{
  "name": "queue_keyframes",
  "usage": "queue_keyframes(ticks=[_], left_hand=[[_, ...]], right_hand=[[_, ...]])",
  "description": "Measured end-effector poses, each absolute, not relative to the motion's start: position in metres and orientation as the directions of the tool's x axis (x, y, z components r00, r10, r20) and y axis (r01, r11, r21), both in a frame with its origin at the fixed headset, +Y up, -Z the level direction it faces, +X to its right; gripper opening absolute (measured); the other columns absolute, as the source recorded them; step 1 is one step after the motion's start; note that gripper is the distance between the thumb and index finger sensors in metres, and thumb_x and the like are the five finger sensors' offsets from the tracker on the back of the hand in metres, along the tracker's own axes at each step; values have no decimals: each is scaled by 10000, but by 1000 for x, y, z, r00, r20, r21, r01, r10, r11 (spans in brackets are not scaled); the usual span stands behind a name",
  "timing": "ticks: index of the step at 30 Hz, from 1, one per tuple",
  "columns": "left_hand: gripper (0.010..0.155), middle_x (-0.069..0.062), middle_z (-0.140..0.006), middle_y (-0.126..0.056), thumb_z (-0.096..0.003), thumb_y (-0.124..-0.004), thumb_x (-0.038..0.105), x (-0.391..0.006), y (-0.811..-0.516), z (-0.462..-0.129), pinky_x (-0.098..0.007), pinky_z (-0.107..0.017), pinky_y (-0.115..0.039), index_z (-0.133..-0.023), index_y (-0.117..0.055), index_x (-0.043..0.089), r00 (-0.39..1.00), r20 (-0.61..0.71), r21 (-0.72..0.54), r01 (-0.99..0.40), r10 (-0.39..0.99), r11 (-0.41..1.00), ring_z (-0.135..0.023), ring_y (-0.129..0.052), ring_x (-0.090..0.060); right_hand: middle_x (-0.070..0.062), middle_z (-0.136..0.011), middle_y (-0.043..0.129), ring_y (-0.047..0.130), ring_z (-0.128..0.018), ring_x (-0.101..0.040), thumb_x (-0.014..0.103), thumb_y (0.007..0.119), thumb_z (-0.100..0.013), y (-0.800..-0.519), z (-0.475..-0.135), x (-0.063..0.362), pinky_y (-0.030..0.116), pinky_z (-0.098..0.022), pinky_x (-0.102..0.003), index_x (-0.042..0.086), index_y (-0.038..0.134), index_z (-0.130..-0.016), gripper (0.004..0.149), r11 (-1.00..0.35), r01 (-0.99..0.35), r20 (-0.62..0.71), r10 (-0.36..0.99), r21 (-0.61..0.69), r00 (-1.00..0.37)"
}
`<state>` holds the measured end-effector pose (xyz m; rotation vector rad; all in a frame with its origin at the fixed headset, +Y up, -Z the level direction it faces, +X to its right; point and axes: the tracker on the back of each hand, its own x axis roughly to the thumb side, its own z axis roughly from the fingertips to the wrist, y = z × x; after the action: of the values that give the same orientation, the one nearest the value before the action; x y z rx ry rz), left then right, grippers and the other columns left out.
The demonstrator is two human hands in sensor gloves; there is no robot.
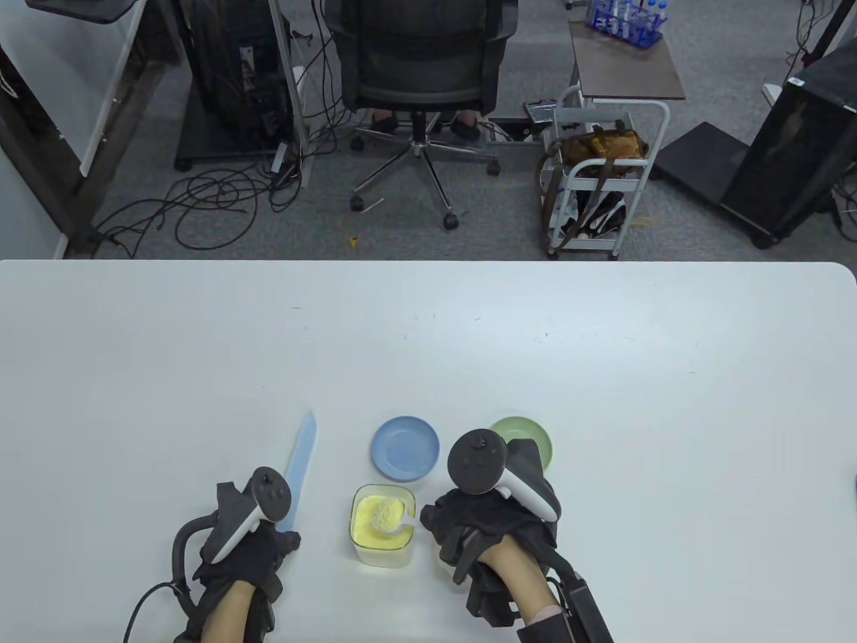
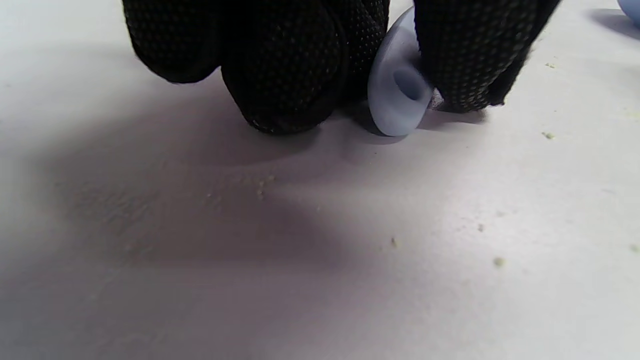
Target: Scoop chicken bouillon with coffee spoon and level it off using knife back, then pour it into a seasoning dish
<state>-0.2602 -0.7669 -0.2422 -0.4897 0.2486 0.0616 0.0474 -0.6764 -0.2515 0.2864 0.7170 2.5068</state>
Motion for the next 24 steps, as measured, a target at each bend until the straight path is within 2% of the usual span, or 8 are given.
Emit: queue_keyframes(ticks=[7,10,13,16,18,20,24], left_hand=[[543,-78,-525,-957,-414,-909,464,-262,-770,-242,-409,-411,-801,-782,-787,85,962,-234,-459,-234,138,857,-340,-1012,-178],[533,-84,-514,-971,-415,-920,462,-261,-764,-241,-411,-408,-803,-768,-809,79,937,-206,-509,-348,281,788,-327,-1015,-180],[530,-89,-495,-978,-418,-925,462,-263,-741,-236,-412,-400,-804,-756,-824,67,889,-158,-459,-451,429,766,-311,-1015,-181],[532,-95,-504,-973,-427,-930,461,-263,-711,-224,-419,-412,-795,-766,-823,66,749,-11,-441,-598,662,669,-322,-1008,-188],[533,-101,-498,-976,-425,-940,457,-255,-699,-218,-421,-407,-795,-763,-831,60,625,100,-509,-636,774,579,-314,-1007,-192],[530,-109,-490,-978,-430,-943,451,-244,-694,-214,-424,-399,-794,-760,-835,50,577,164,-556,-616,800,558,-305,-1006,-198],[536,-109,-479,-983,-422,-946,452,-221,-692,-208,-421,-389,-799,-754,-841,44,647,230,-571,-515,727,639,-292,-1009,-192]], right_hand=[[17,-91,948,831,176,-17,367,678,-438,-678,-252,47,770,87,-281,16,824,-531,392,-725,-419,54,529,547,-847],[18,-92,949,832,174,-18,369,677,-438,-679,-252,47,770,85,-281,16,823,-532,393,-721,-426,51,537,547,-842],[17,-95,949,834,173,-17,369,677,-439,-680,-252,48,771,84,-281,17,822,-534,393,-716,-433,46,542,547,-839],[17,-96,949,835,172,-17,370,677,-439,-681,-253,50,772,84,-280,17,822,-535,394,-712,-441,42,549,546,-835],[18,-98,949,836,170,-16,370,676,-440,-681,-253,51,773,83,-280,18,821,-537,393,-712,-443,40,550,544,-834],[19,-99,949,837,170,-16,371,675,-441,-681,-253,51,774,82,-279,18,820,-538,394,-713,-450,40,555,538,-831],[18,-99,950,837,171,-15,371,674,-440,-679,-251,51,774,83,-279,17,820,-537,395,-716,-464,37,563,522,-826]])
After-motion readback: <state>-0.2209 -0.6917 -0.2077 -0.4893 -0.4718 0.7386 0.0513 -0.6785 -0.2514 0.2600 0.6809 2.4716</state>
